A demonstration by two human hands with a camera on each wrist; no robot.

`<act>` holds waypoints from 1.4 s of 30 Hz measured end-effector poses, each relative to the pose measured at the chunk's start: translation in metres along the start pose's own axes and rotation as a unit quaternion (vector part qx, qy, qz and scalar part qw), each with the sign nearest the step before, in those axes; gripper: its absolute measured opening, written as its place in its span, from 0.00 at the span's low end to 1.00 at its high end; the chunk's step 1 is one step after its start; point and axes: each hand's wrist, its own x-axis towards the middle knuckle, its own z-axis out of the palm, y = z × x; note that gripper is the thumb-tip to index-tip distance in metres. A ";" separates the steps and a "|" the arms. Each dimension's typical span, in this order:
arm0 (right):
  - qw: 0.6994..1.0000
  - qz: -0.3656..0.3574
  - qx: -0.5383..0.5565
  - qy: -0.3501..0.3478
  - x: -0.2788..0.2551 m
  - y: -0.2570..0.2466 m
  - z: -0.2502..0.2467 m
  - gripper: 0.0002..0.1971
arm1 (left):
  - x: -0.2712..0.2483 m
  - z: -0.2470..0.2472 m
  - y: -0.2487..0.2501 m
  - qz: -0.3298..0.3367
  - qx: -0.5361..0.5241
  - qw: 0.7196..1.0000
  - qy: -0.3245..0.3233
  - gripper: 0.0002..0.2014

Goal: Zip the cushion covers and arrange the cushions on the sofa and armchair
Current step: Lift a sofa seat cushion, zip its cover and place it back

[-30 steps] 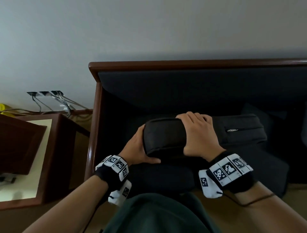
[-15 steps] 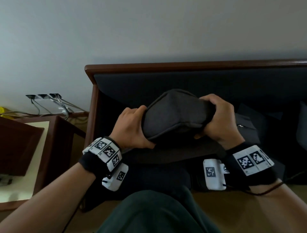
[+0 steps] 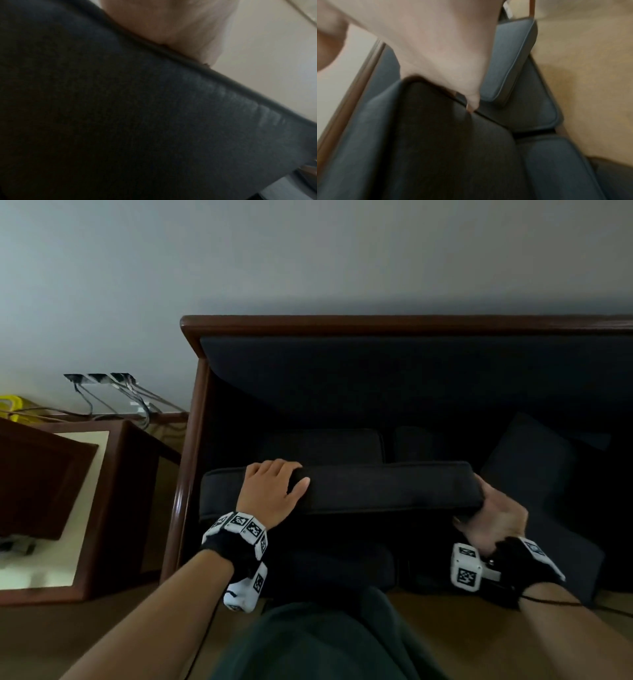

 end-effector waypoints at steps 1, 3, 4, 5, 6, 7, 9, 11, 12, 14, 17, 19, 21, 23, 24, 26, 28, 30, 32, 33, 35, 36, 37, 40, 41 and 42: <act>0.999 0.013 0.034 0.009 0.003 -0.003 -0.003 0.21 | -0.002 0.001 0.000 -0.008 -0.007 1.000 0.022 0.33; 0.999 -0.005 0.017 0.026 0.011 0.000 -0.012 0.30 | -0.010 0.001 -0.007 -0.067 -0.037 0.995 0.057 0.29; 1.000 0.007 0.000 0.027 0.007 -0.002 -0.009 0.26 | -0.017 0.002 -0.014 -0.106 -0.035 0.990 0.085 0.27; 0.994 -0.039 -0.101 0.026 0.005 0.004 -0.009 0.20 | -0.024 0.002 -0.022 -0.149 -0.030 0.982 0.113 0.25; 0.993 -0.042 -0.111 0.030 0.004 0.006 -0.005 0.14 | -0.031 0.003 -0.034 -0.197 -0.033 0.972 0.124 0.24; 0.987 -0.056 -0.141 0.047 0.012 0.008 -0.004 0.09 | -0.038 0.000 -0.042 -0.252 -0.049 0.959 0.120 0.22; 0.974 -0.070 -0.211 0.052 0.015 0.006 -0.001 0.04 | -0.049 -0.005 -0.059 -0.357 -0.118 0.922 0.095 0.24; 0.966 -0.047 -0.251 0.043 0.016 -0.001 0.001 0.08 | -0.054 -0.013 -0.063 -0.438 -0.304 0.844 0.066 0.27; 0.965 -0.024 -0.259 0.034 0.017 -0.004 0.001 0.10 | -0.057 -0.015 -0.063 -0.465 -0.428 0.773 0.050 0.29; 0.964 0.019 -0.265 0.027 0.024 -0.009 0.003 0.18 | -0.060 -0.017 -0.060 -0.501 -0.584 0.639 -0.003 0.32; 0.953 0.061 -0.295 0.034 0.030 -0.012 0.014 0.33 | -0.057 -0.008 -0.066 -0.504 -0.626 0.594 -0.036 0.29; 0.948 0.051 -0.309 0.052 0.030 -0.017 0.026 0.24 | -0.052 -0.006 -0.074 -0.495 -0.630 0.598 -0.026 0.23; 0.947 0.031 -0.312 0.069 0.034 -0.021 0.035 0.22 | -0.040 -0.011 -0.080 -0.487 -0.635 0.599 -0.018 0.23; 0.944 0.010 -0.319 0.087 0.036 -0.028 0.047 0.24 | -0.025 -0.020 -0.085 -0.471 -0.639 0.608 -0.023 0.22; 0.945 0.002 -0.314 0.089 0.037 -0.031 0.053 0.26 | -0.016 -0.026 -0.087 -0.459 -0.645 0.611 -0.021 0.21; 0.951 0.002 -0.297 0.092 0.042 -0.038 0.066 0.32 | 0.007 -0.042 -0.094 -0.444 -0.643 0.624 -0.013 0.20; 0.952 0.000 -0.294 0.087 0.045 -0.048 0.090 0.35 | 0.038 -0.063 -0.104 -0.447 -0.619 0.645 -0.002 0.24; 0.954 -0.010 -0.290 0.069 0.049 -0.055 0.123 0.39 | 0.073 -0.078 -0.122 -0.453 -0.593 0.665 0.022 0.33; 0.950 -0.034 -0.307 0.045 0.052 -0.062 0.161 0.41 | 0.113 -0.086 -0.141 -0.451 -0.551 0.700 0.061 0.40; 0.944 -0.058 -0.323 0.029 0.057 -0.065 0.177 0.39 | 0.130 -0.089 -0.147 -0.439 -0.516 0.730 0.088 0.43; 0.927 -0.117 -0.355 0.006 0.070 -0.067 0.203 0.39 | 0.149 -0.103 -0.135 -0.407 -0.426 0.795 0.145 0.41; 0.923 -0.128 -0.364 0.002 0.074 -0.068 0.214 0.39 | 0.156 -0.105 -0.131 -0.392 -0.404 0.811 0.159 0.37; 0.924 -0.130 -0.361 -0.009 0.076 -0.068 0.222 0.36 | 0.163 -0.103 -0.126 -0.374 -0.393 0.825 0.159 0.34; 0.932 -0.091 -0.348 -0.039 0.075 -0.065 0.230 0.20 | 0.171 -0.090 -0.120 -0.332 -0.366 0.863 0.102 0.30; 0.933 -0.078 -0.350 -0.037 0.076 -0.061 0.226 0.19 | 0.172 -0.081 -0.123 -0.318 -0.365 0.871 0.085 0.29; 0.931 -0.068 -0.356 -0.034 0.077 -0.056 0.219 0.19 | 0.168 -0.073 -0.122 -0.316 -0.365 0.874 0.060 0.27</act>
